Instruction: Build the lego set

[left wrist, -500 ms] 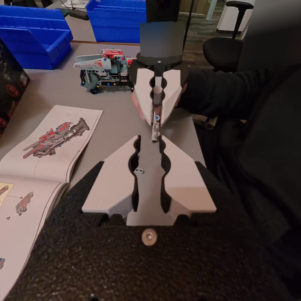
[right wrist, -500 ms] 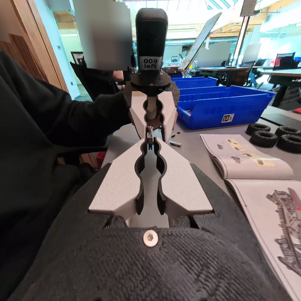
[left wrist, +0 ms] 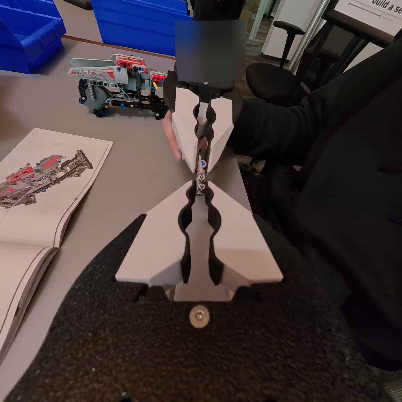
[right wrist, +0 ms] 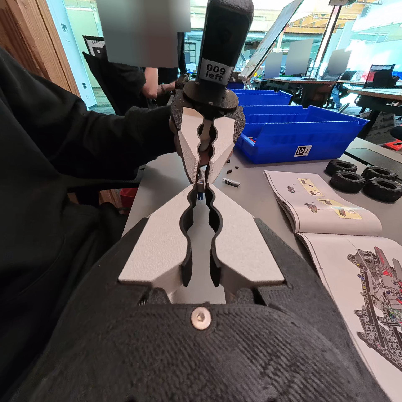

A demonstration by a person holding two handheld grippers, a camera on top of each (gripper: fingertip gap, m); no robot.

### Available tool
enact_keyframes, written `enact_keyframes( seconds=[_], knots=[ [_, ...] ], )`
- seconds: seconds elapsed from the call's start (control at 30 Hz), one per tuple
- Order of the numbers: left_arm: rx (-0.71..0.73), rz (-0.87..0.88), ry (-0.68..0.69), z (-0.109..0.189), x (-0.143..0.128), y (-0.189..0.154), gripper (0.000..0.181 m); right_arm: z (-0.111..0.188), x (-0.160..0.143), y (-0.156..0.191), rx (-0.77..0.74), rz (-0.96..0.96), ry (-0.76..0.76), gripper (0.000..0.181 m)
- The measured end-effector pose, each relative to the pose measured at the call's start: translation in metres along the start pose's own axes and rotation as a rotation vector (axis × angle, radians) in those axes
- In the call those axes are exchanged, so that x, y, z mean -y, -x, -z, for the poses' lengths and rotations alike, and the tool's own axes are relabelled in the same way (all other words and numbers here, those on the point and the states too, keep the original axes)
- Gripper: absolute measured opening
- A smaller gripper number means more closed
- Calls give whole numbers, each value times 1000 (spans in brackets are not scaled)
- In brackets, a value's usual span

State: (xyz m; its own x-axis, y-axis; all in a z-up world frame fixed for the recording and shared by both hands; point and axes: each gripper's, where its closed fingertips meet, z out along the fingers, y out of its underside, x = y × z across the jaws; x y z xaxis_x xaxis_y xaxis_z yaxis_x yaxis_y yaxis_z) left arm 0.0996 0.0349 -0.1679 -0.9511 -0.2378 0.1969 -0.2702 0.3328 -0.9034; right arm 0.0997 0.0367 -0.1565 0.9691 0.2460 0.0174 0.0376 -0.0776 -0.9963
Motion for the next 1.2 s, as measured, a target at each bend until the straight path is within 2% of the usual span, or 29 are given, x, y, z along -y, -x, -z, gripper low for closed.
enact_keyframes(
  seconds=[0.17, 0.23, 0.3, 0.47, 0.6, 0.77, 0.93, 1.2],
  knots=[
    [5, -9, -29, 2, 3, 0, 6, 0, 3, -1, -1, -34, -23, 6],
    [30, -16, -57, 6, 7, 3, 18, 3, 8, -6, -14, -80, -56, 6],
    [104, -68, -89, 12, 13, 8, 22, 9, 14, -12, -30, -138, -98, 6],
    [507, -512, -86, 25, 35, 18, 33, 17, 27, -27, -55, -427, -199, 6],
    [820, -897, 14, 30, 46, 18, 45, 19, 41, -29, -36, -633, -280, 6],
    [1044, -1187, 62, 32, 65, 13, 47, 23, 68, -22, 85, -860, -463, 6],
    [1133, -1343, 74, 30, 80, 4, 40, 25, 73, -21, 155, -977, -546, 6],
    [1175, -1453, 91, 31, 87, 0, 26, 24, 79, -15, 157, -966, -534, 6]
  ],
)
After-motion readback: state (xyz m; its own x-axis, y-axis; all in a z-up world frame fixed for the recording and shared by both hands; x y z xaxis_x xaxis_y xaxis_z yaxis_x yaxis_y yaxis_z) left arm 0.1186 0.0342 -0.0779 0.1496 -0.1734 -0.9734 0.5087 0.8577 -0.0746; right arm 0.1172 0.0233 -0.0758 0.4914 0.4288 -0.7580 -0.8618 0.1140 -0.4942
